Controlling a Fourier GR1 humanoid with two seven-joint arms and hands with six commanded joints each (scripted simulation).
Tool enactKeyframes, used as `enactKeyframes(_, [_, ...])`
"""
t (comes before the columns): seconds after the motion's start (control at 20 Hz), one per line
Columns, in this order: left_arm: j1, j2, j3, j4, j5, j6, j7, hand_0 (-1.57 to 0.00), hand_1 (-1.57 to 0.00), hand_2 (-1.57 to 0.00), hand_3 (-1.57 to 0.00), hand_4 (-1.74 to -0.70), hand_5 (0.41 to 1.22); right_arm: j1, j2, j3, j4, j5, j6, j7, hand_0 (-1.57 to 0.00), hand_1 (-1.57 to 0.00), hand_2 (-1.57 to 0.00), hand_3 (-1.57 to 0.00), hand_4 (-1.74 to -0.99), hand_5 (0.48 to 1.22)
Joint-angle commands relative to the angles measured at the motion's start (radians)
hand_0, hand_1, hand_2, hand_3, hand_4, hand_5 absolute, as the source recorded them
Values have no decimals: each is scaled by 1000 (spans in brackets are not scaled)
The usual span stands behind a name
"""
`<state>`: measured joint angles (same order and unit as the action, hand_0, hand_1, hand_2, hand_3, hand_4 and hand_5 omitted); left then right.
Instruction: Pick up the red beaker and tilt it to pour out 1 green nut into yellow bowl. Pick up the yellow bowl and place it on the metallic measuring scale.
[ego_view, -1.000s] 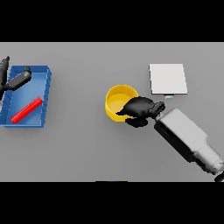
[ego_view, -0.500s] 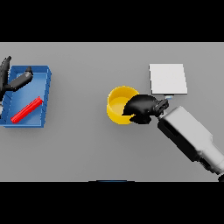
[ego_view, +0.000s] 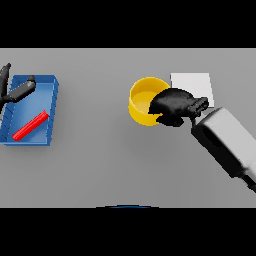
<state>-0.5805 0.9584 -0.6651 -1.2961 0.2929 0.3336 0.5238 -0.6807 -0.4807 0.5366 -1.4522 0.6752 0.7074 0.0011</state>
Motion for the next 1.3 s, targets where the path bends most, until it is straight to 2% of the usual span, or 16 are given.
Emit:
enactKeyframes(0.0, [2,1,1,-2,0,3,-2,1,1,1,1,-808,723,4,-5,-5,-9,-5,6,5,-1567,-1567,-1557,-1248,-1720,1219])
enactKeyframes(0.05, [-8,2,3,9,-3,-2,0,1,1,1,1,-805,723,3,0,-6,-14,-9,10,20,-1568,-1568,-1560,-1248,-1720,1219])
enactKeyframes(0.15, [-7,12,1,-4,-7,-6,-1,1,1,1,1,-800,723,-14,-39,-14,-15,-6,-1,-32,-1569,-1569,-1564,-1238,-1719,1220])
enactKeyframes(0.25, [3,12,3,-12,0,-3,-6,1,1,1,1,-809,735,-33,-65,-27,5,10,-22,-26,-1570,-1570,-1567,-1318,-1720,1220])
enactKeyframes(0.35, [10,18,6,-11,2,-4,-8,1,1,1,1,-808,742,-51,-82,-49,41,14,-46,-35,-1570,-1570,-1568,-1298,-1720,1221])
enactKeyframes(0.55, [-3,23,-10,-45,-14,14,57,1,1,1,1,-806,739,-79,-107,-84,158,28,-115,-56,-1571,-1571,-1570,-1226,-1720,1221])
enactKeyframes(0.7, [5,35,-6,-77,-6,23,78,1,1,1,1,-824,759,-99,-118,-115,252,26,-147,-56,-1571,-1571,-1570,-1205,-1720,1221])
enactKeyframes(0.9, [12,43,-1,-72,-2,22,80,1,1,1,1,-829,774,-118,-125,-124,392,37,-206,-98,-1571,-1571,-1571,-1168,-1720,1221])
enactKeyframes(1.0, [1,35,3,-46,-1,15,78,1,1,1,1,-823,765,-132,-110,-124,459,41,-237,-98,-1571,-1571,-1571,-1211,-1722,1221])
enactKeyframes(1.15, [6,36,-6,-54,-3,9,85,1,1,1,1,-818,756,-143,-99,-112,570,49,-296,-127,-1571,-1571,-1571,-1308,-1723,1221])
enactKeyframes(1.25, [4,42,-7,-50,-5,14,86,1,1,1,1,-811,753,-143,-90,-104,606,50,-321,-141,-1571,-1567,-1571,-1390,-1724,1221])
